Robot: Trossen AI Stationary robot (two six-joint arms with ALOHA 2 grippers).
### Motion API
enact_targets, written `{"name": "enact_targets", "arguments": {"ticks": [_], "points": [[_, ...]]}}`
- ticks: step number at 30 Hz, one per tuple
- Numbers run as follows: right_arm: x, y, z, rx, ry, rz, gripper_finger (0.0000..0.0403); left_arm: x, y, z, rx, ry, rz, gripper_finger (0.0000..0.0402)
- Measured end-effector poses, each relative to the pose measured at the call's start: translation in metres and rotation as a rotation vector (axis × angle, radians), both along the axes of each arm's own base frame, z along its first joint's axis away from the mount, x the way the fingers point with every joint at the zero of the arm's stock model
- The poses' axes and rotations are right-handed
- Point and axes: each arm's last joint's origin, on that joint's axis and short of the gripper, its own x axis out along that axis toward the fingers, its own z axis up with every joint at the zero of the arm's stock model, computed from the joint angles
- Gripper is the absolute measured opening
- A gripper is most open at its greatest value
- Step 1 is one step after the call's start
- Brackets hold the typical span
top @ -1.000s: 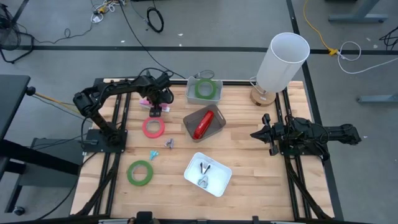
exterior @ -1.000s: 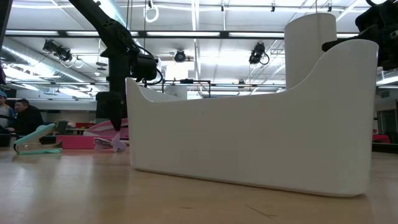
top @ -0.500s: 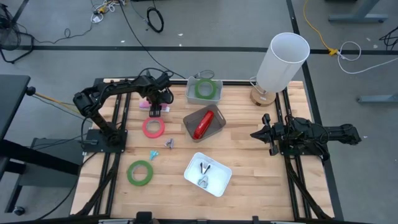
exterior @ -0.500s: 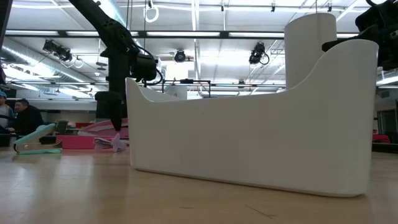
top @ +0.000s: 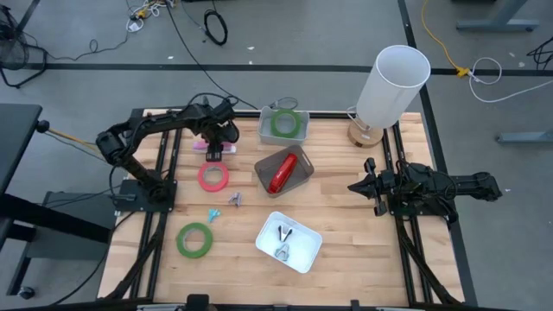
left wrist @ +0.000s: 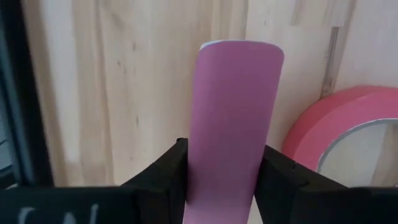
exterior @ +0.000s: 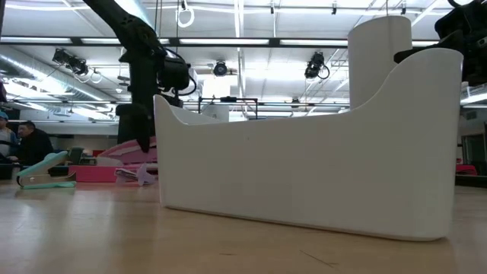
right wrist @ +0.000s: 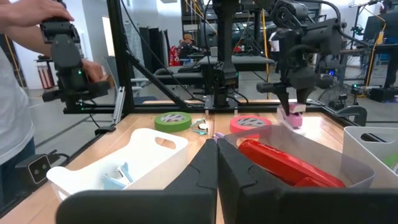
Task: Pick and place Stapler, Stapler remover, tape
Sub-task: Put the pink stapler into the black bin
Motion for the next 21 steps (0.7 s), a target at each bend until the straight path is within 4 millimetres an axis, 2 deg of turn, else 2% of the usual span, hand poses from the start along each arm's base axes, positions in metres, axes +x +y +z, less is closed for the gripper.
{"name": "enact_targets", "arguments": {"ticks": [9, 21], "points": [[0.000, 0.000, 0.000, 0.000, 0.000, 0.000, 0.0002, -0.008, -0.007, 0.023, 0.046, -0.058, 0.013, 0.0147], [0.000, 0.000, 0.000, 0.000, 0.000, 0.000, 0.0002, -0.005, -0.006, 0.076, 0.066, -0.203, 0.091, 0.0144]]}}
